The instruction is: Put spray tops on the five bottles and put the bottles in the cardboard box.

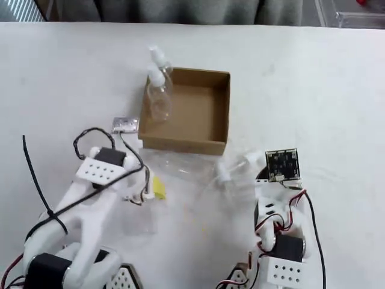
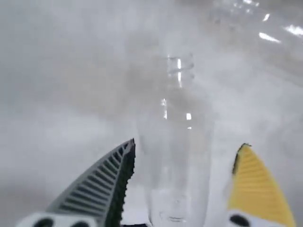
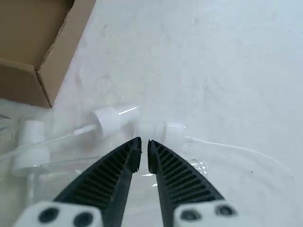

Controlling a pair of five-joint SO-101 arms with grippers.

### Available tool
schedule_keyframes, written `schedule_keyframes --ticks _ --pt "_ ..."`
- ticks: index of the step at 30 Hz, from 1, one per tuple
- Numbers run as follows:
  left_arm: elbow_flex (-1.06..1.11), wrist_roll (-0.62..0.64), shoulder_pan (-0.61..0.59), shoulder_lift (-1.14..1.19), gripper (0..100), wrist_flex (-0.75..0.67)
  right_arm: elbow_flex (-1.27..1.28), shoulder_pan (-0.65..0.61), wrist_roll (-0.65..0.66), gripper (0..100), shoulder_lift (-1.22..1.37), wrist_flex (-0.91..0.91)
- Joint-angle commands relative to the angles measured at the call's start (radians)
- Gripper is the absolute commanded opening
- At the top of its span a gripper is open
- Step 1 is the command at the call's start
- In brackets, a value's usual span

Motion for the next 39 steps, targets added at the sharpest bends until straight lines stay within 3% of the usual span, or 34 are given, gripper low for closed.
schedule_keyframes --ticks 1,16,27,30,35,39 --pt "-0.060 0.018 0.021 0.021 32 -0.029 0.009 0.013 0.012 1.5 -0.001 -0.018" --pt "-0.152 0.017 0.021 0.189 31 -0.037 0.009 0.013 0.012 1.5 -0.001 -0.018" --pt "-0.074 0.026 0.081 0.189 31 -0.097 0.009 0.013 0.012 1.5 -0.001 -0.022" --pt "-0.046 0.028 0.084 0.189 23 -0.135 0.009 0.013 0.012 1.5 -0.001 -0.022" --pt "-0.054 0.017 0.076 0.189 1 -0.135 0.009 0.013 0.012 1.5 -0.001 -0.022" --pt "-0.054 0.014 0.076 0.188 3 -0.130 0.009 0.012 0.012 1.5 -0.001 -0.022"
